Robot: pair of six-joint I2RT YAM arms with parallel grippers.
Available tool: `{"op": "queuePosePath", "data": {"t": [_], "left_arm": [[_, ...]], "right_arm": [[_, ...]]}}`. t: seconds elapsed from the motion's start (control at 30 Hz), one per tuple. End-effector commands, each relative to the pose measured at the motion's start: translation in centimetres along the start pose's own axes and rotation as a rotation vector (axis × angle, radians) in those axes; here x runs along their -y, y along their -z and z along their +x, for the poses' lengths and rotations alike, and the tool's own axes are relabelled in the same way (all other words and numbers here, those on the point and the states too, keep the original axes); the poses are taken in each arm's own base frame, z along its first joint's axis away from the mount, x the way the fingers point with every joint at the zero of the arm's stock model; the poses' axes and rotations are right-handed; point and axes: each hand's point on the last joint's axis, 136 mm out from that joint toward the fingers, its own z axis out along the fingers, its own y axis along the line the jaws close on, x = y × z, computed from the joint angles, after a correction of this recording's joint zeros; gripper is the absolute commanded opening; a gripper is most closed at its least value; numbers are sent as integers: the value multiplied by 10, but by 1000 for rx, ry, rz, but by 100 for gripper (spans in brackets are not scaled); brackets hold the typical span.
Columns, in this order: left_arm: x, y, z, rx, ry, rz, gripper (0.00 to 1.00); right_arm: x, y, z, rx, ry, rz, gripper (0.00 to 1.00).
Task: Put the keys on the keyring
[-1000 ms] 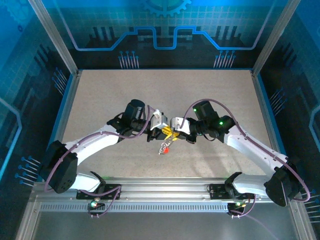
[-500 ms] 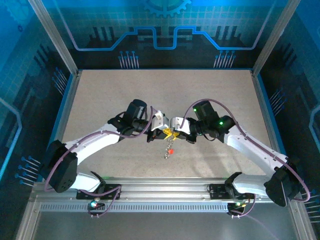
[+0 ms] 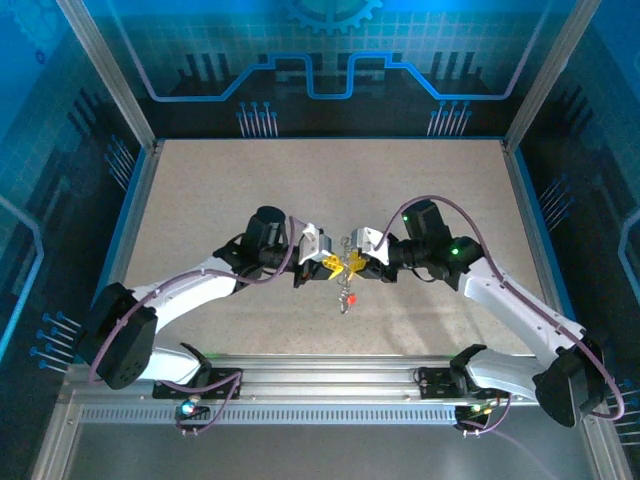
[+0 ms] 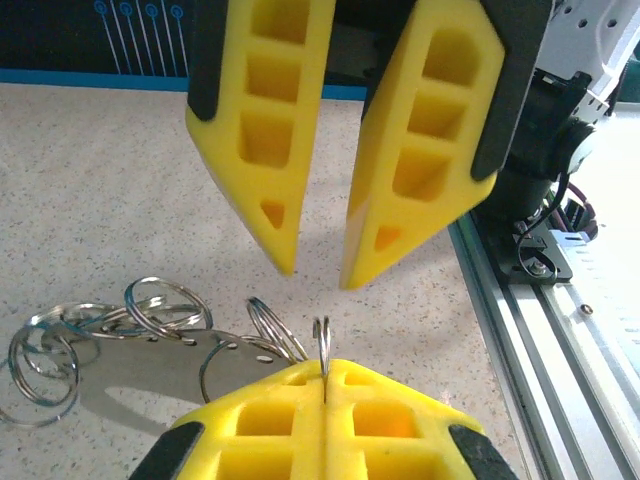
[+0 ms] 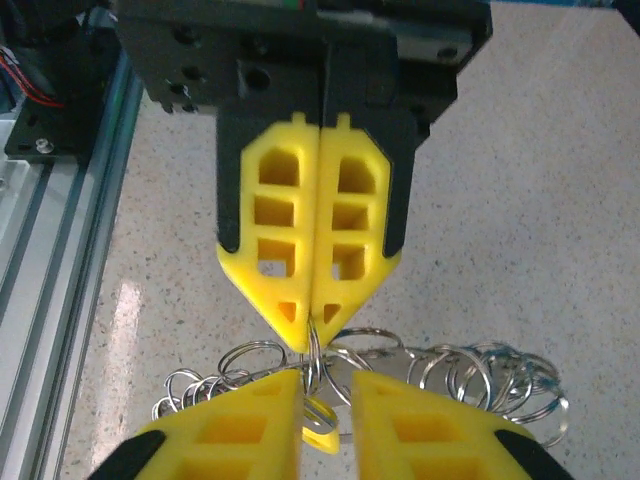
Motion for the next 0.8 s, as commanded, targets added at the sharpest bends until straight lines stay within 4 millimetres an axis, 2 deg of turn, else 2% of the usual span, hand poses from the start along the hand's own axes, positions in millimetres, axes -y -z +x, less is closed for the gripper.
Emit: {"op": "queuePosePath", "data": {"t": [0.0, 0.17, 0.3, 0.53, 0.77], "left_arm": [[5, 10, -33, 126, -71, 16, 0], [5, 15, -37, 161, -75, 8, 0], [5, 17, -40, 185, -69, 7, 0], [9, 19, -44, 235, -76, 39, 0], [8, 19, -48, 264, -68, 48, 0]], "right_arm": [[-4, 5, -10, 77, -27, -28, 24], [-6, 11, -6, 136, -78, -34, 21], [-8, 11, 1, 138, -87, -11, 22], [3, 3, 10, 141, -103, 66, 32], [1, -2, 12, 181, -69, 65, 44]]}}
